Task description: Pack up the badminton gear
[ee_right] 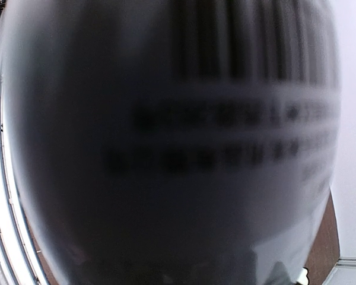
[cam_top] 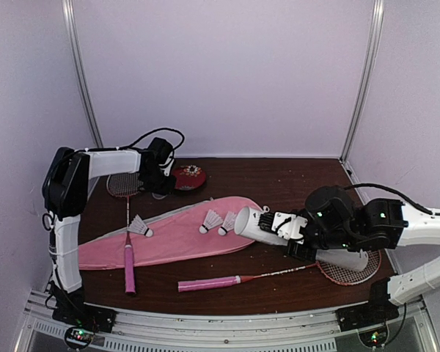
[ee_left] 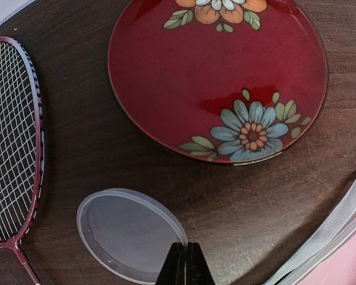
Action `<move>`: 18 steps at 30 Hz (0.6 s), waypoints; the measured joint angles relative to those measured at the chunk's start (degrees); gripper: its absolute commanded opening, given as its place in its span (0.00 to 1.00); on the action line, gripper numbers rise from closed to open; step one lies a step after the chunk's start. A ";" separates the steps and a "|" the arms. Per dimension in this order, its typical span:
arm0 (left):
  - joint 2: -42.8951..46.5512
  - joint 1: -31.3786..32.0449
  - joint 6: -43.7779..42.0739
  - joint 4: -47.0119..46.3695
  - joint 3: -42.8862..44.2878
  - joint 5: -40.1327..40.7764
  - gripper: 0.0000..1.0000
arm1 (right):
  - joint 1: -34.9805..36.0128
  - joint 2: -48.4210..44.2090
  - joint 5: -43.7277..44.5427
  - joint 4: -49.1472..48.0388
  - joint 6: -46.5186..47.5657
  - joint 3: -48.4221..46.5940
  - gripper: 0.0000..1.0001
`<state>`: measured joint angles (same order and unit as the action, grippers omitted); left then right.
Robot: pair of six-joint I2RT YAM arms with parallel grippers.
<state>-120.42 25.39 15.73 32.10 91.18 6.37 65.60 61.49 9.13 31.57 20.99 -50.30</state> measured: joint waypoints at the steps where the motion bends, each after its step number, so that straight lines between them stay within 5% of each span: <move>1: -0.76 -0.07 -0.17 0.22 0.90 0.04 0.06 | 0.00 0.02 0.00 0.00 0.00 -0.02 0.32; 13: -1.79 -0.22 -2.32 2.73 2.16 -1.14 0.46 | 0.00 0.68 0.02 0.04 -0.02 -0.13 0.32; 18: 15.41 -0.22 -1.90 -0.59 -15.21 -2.84 0.56 | 0.00 0.70 0.00 0.15 0.00 -0.20 0.32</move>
<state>-105.01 25.17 13.82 31.51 75.96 3.53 65.60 62.19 9.13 31.73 20.99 -50.50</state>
